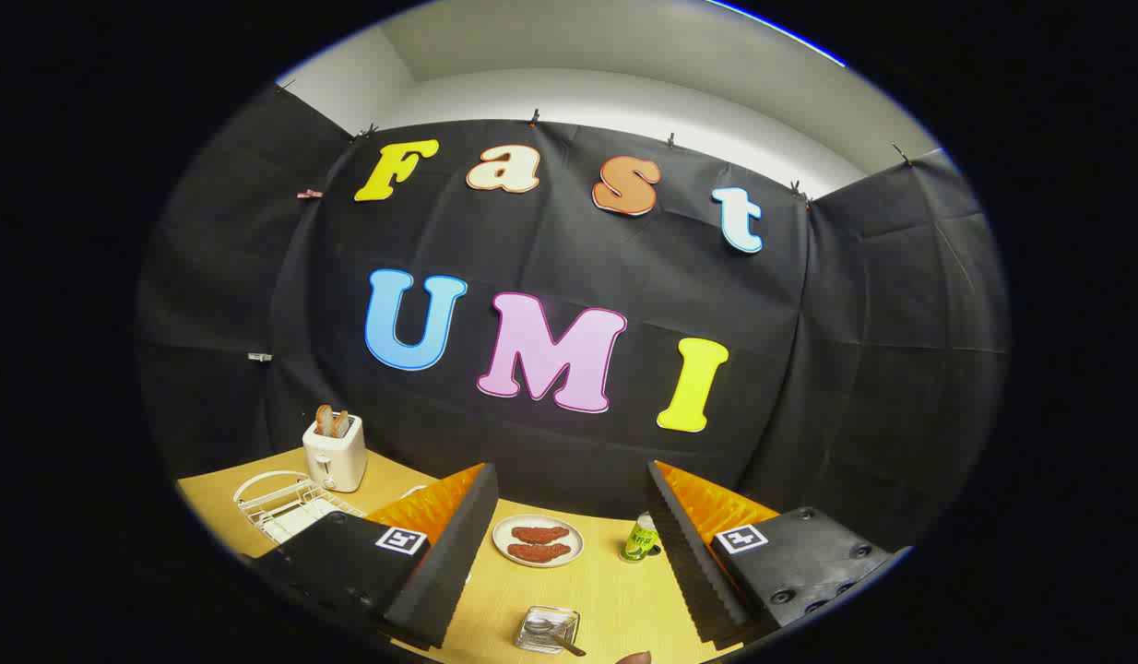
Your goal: Take the plate from the dish rack, then take the spoon from the basket and place it into the plate.
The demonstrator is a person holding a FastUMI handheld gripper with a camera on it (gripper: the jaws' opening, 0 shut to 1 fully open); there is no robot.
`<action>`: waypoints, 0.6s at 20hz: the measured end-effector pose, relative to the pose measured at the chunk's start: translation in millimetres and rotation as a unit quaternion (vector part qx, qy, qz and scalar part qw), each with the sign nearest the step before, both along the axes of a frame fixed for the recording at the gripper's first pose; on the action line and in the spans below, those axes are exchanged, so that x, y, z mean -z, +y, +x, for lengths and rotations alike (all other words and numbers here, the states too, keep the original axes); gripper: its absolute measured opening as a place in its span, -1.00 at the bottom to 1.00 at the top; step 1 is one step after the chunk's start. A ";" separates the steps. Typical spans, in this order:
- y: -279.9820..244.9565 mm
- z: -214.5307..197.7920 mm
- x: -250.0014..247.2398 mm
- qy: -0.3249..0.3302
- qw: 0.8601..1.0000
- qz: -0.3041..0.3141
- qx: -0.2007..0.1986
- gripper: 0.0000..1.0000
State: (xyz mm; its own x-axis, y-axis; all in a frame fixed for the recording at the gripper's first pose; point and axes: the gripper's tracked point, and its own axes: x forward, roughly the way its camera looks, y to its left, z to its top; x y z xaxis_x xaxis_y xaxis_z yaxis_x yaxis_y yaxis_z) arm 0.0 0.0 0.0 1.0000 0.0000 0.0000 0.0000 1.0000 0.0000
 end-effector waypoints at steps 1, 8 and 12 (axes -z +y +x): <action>0.6 0.0 1.2 0.001 1.000 0.001 0.000 0.94; 4.0 2.5 6.9 0.010 1.000 0.001 -0.003 0.94; 4.0 2.3 8.6 0.012 1.000 -0.002 -0.001 0.94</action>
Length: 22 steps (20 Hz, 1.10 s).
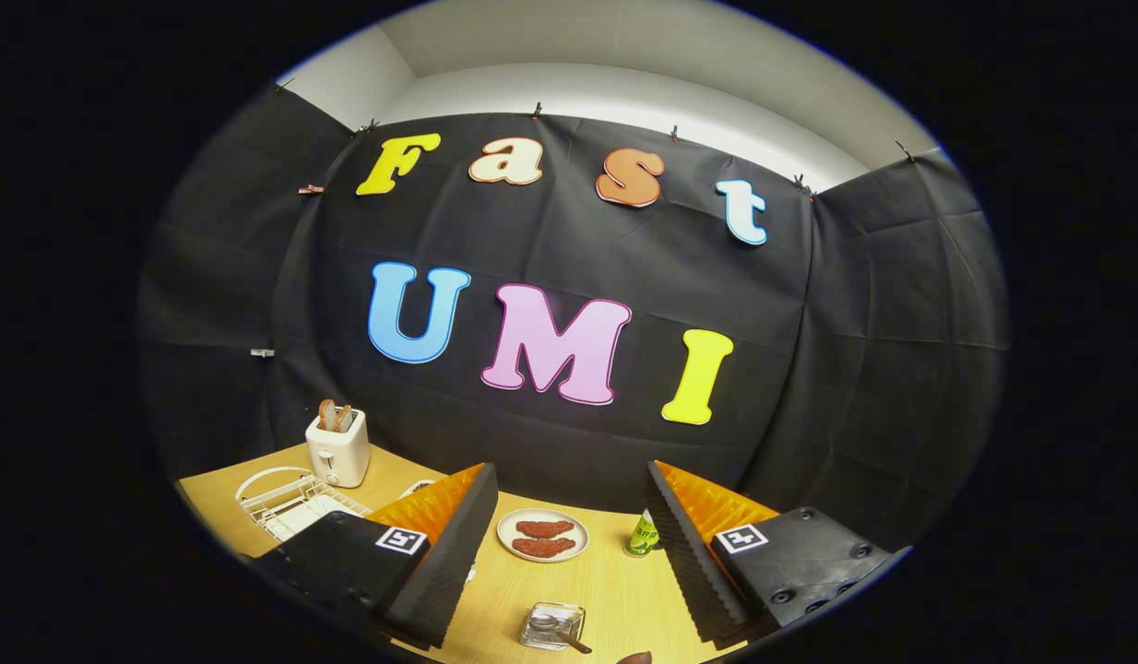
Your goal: Take the plate from the dish rack, then take the spoon from the basket and place it into the plate.
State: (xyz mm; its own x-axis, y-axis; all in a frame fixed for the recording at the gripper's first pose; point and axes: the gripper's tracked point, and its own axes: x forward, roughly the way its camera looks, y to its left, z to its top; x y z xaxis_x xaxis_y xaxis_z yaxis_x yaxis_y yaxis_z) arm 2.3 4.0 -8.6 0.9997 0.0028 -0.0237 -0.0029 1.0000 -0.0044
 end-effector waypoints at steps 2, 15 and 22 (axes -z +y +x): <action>0.4 0.6 1.0 0.001 1.000 0.000 0.000 0.94; 0.6 3.0 8.9 0.012 1.000 0.005 0.004 0.95; 7.2 6.4 10.5 0.015 1.000 0.008 0.004 0.95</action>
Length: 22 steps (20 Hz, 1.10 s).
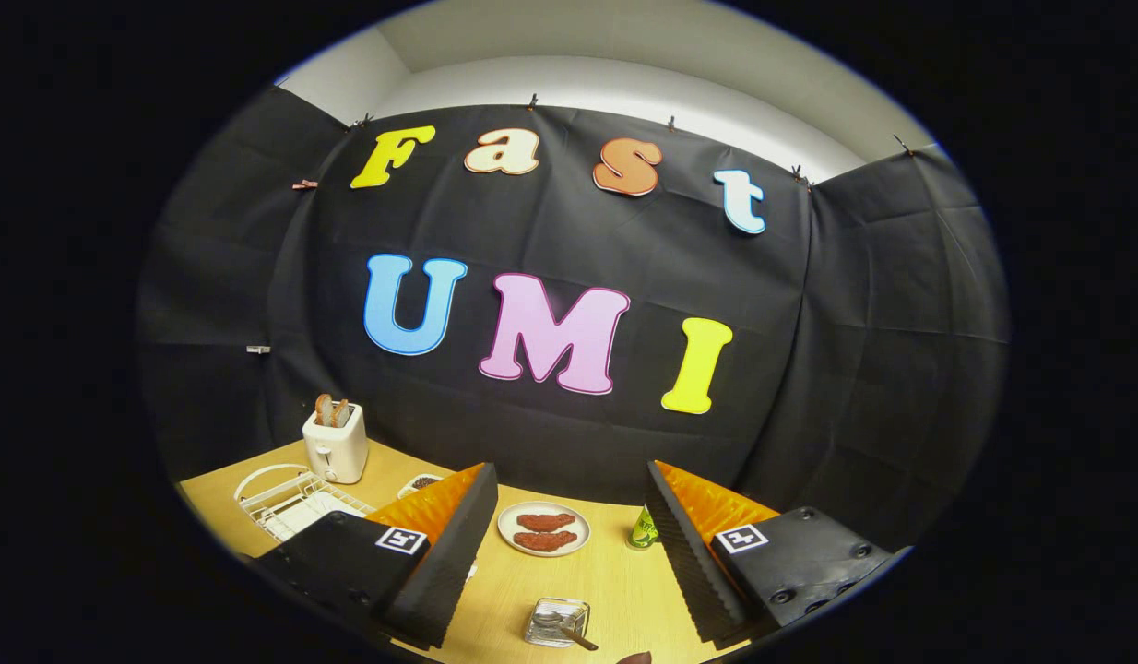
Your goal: Take the plate from the dish rack, then take the spoon from the basket and place it into the plate.
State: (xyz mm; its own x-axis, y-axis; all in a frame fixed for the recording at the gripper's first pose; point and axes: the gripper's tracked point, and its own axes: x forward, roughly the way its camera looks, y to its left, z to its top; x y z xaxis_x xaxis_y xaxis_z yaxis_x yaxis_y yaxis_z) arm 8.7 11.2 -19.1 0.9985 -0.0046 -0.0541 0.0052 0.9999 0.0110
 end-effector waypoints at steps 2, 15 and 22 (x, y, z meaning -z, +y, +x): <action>5.0 1.7 -0.3 0.001 1.000 0.000 -0.002 0.95; 67.9 8.5 34.8 0.080 0.996 0.032 -0.036 0.95; 124.1 22.9 97.6 0.226 0.971 0.068 -0.039 0.94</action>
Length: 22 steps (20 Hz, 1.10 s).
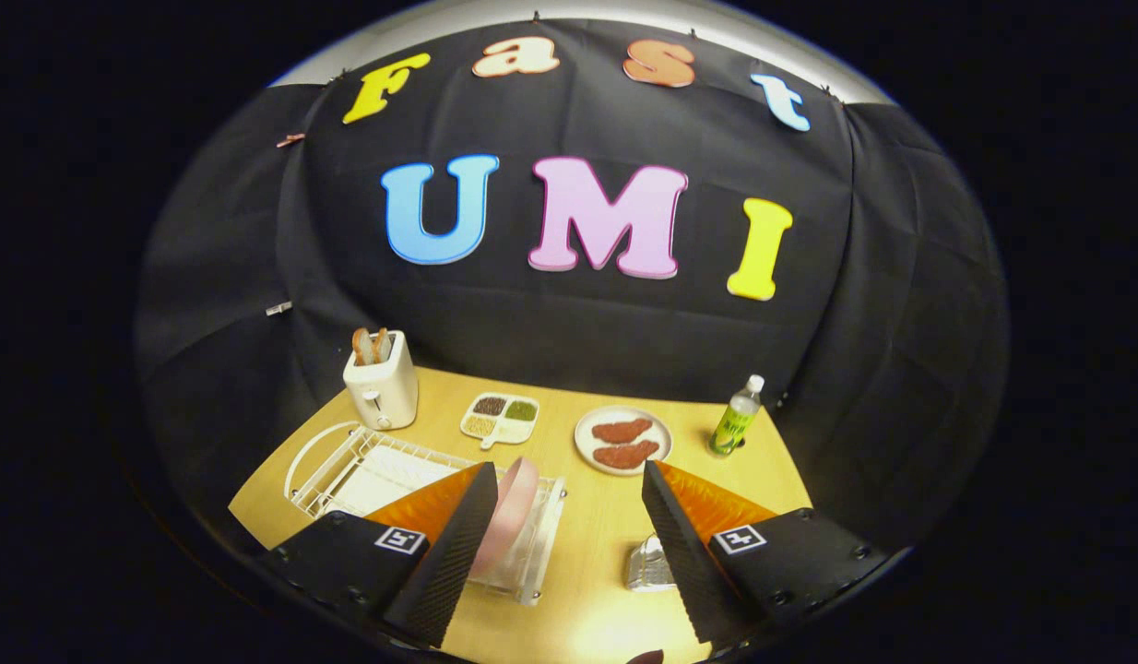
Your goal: Take the plate from the dish rack, then take the spoon from the basket and place it into the plate.
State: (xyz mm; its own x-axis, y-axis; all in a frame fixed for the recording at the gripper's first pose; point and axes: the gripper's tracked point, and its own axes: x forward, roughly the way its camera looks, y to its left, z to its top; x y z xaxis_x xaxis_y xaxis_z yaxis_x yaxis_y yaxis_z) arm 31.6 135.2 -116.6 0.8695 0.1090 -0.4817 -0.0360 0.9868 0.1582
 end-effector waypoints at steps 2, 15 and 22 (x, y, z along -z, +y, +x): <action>16.1 4.8 25.5 0.045 0.999 0.011 0.007 0.91; 62.5 39.7 144.8 0.210 0.975 -0.047 0.062 -0.07; 55.6 50.0 128.3 0.226 0.965 -0.096 0.094 -0.51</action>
